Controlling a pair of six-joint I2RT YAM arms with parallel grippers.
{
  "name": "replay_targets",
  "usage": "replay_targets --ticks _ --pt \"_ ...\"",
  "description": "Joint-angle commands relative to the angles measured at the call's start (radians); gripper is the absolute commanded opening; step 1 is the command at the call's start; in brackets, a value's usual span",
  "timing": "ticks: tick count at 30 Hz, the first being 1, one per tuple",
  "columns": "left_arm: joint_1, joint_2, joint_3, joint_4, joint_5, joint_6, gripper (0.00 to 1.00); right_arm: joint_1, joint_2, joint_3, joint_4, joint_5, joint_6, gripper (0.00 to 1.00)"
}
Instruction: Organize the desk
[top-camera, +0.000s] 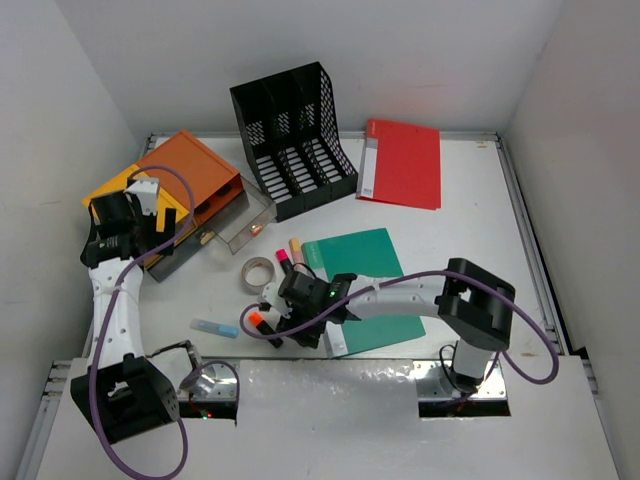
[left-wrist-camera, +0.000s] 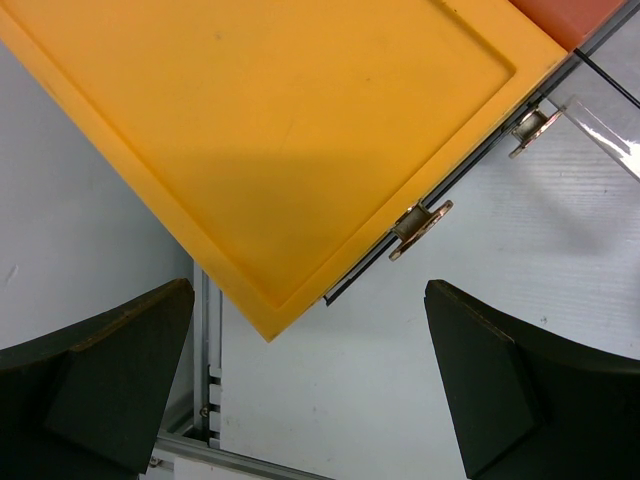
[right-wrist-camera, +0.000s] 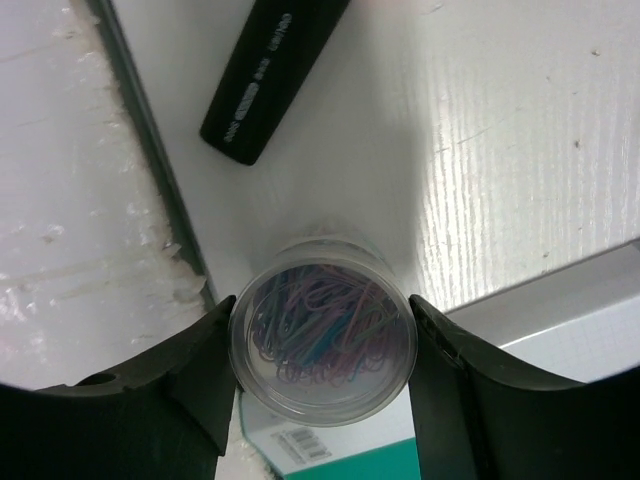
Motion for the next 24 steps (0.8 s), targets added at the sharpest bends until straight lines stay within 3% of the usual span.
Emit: replay_targets --ticks 1,4,6,11,19,24 --pt "0.003 -0.016 0.0 0.038 -0.002 -0.001 1.0 0.007 -0.096 0.07 -0.024 -0.062 -0.025 0.03" --pt "0.004 -0.016 0.0 0.046 0.0 -0.008 1.0 0.005 -0.164 0.159 -0.012 -0.04 -0.053 0.0" --pt "0.004 -0.013 0.0 0.049 0.001 -0.016 1.0 0.004 -0.176 0.223 0.0 0.064 -0.103 0.0" --pt "0.004 -0.012 0.003 0.035 -0.005 -0.024 1.0 -0.063 -0.083 0.534 0.038 0.194 -0.18 0.0" --pt "0.004 -0.03 -0.02 0.03 -0.005 -0.019 1.0 -0.228 0.449 1.226 -0.066 0.209 -0.189 0.0" --pt "0.006 -0.033 -0.035 0.032 -0.005 -0.016 1.0 -0.258 0.531 1.18 0.092 0.203 -0.165 0.0"
